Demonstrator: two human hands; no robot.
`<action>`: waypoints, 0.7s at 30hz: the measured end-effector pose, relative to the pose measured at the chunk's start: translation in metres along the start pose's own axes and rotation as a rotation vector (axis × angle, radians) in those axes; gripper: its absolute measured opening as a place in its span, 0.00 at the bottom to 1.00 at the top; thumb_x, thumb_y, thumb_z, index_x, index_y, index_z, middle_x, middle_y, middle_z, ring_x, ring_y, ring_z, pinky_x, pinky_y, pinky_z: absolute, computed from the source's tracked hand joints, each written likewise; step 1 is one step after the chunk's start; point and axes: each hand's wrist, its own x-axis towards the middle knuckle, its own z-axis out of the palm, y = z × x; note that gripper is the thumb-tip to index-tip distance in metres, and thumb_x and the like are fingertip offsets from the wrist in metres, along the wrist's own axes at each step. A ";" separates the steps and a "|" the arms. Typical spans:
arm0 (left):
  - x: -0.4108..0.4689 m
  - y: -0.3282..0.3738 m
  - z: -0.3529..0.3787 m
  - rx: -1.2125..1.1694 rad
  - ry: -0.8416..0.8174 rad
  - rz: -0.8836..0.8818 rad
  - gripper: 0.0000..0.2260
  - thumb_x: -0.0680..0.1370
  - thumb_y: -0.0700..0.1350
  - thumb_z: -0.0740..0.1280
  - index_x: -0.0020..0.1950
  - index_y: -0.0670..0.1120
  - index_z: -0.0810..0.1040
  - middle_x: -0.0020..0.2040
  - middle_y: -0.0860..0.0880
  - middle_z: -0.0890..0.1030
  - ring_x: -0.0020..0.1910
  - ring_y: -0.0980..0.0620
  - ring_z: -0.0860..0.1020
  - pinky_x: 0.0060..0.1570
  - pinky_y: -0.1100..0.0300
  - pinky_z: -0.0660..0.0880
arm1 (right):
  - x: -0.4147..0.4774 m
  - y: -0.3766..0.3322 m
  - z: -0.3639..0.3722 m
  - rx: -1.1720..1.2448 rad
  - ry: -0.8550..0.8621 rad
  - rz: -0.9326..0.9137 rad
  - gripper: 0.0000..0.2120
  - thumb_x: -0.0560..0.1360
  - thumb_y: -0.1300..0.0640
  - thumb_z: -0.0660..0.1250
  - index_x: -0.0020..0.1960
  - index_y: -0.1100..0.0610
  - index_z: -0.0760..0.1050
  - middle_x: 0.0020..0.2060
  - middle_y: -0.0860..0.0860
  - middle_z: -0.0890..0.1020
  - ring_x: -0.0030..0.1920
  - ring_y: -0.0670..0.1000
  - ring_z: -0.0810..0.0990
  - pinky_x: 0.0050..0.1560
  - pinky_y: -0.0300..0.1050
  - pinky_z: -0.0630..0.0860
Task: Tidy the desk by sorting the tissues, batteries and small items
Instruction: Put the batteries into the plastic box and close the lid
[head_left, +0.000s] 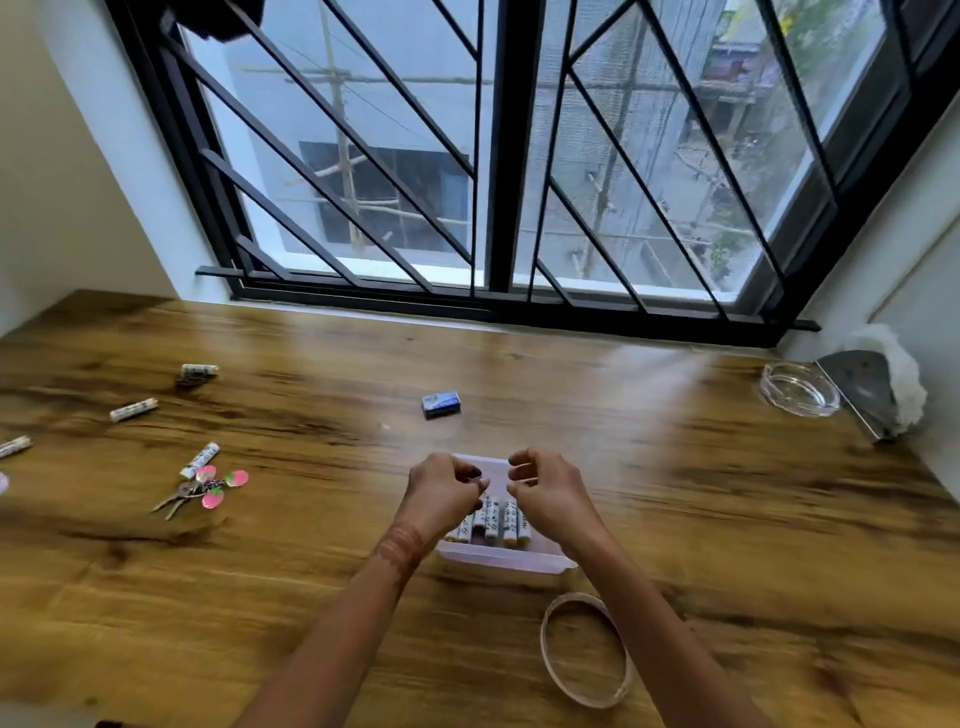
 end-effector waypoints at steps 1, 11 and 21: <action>-0.002 0.000 -0.004 0.003 0.027 0.007 0.11 0.76 0.42 0.67 0.56 0.40 0.79 0.46 0.43 0.84 0.41 0.52 0.83 0.49 0.54 0.80 | 0.000 -0.004 0.002 -0.008 -0.011 -0.022 0.15 0.74 0.63 0.65 0.61 0.57 0.73 0.53 0.52 0.80 0.49 0.48 0.77 0.41 0.34 0.76; -0.004 -0.023 -0.075 -0.001 0.260 0.030 0.10 0.77 0.45 0.64 0.55 0.43 0.80 0.46 0.45 0.84 0.42 0.52 0.82 0.48 0.54 0.80 | 0.014 -0.070 0.068 -0.045 -0.101 -0.264 0.14 0.75 0.55 0.66 0.59 0.58 0.74 0.51 0.55 0.81 0.48 0.49 0.79 0.46 0.40 0.75; 0.024 -0.098 -0.201 0.033 0.440 -0.100 0.10 0.75 0.50 0.65 0.50 0.47 0.82 0.46 0.48 0.84 0.46 0.48 0.82 0.47 0.54 0.79 | 0.037 -0.157 0.179 -0.130 -0.184 -0.444 0.11 0.75 0.61 0.65 0.57 0.60 0.76 0.51 0.56 0.82 0.50 0.52 0.80 0.51 0.47 0.78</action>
